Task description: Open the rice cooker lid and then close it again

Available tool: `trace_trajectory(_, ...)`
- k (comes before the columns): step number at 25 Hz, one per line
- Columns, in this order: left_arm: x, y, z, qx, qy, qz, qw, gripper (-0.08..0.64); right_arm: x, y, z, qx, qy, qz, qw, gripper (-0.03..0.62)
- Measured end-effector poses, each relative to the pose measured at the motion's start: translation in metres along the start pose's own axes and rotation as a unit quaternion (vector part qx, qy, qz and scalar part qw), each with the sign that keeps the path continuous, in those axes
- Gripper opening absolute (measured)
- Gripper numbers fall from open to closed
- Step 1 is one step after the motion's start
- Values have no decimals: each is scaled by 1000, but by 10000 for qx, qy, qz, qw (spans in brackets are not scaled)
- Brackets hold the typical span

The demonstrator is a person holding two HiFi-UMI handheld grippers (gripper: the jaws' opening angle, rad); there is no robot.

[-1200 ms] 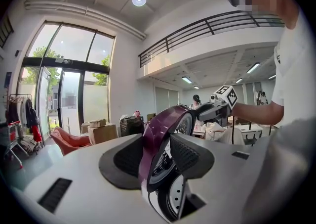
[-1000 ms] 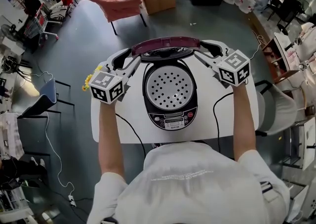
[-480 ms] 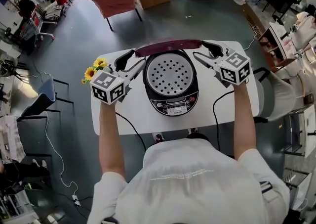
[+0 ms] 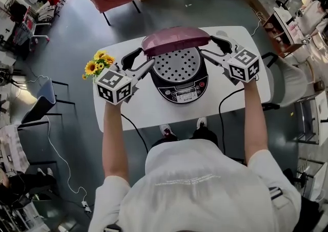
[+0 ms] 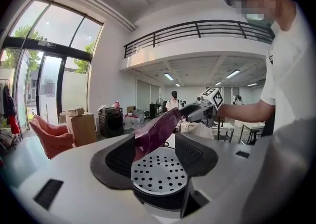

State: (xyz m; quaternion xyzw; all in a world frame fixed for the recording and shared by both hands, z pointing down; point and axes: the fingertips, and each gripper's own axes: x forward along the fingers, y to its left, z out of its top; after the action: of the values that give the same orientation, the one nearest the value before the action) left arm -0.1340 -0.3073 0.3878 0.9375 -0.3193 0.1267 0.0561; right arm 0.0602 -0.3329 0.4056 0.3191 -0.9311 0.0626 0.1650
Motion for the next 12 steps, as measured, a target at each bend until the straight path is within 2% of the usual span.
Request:
trace_trajectory(3, -1, -13, -9, -52, 56, -67, 9999, 290, -5, 7, -11, 80, 21, 56, 9999, 293)
trace_trajectory(6, -4, -25, -15, -352, -71, -122, 9993, 336, -8, 16, -20, 179, 108, 312, 9993, 305)
trace_trajectory(9, -3, -31, -21, -502, -154, -34, 9986, 353, -12, 21, -27, 178, 205, 560, 9981, 318)
trace_trajectory(12, -4, -32, -25, -574, -220, 127, 9980, 353, -13, 25, -31, 290, 96, 716, 9970, 333)
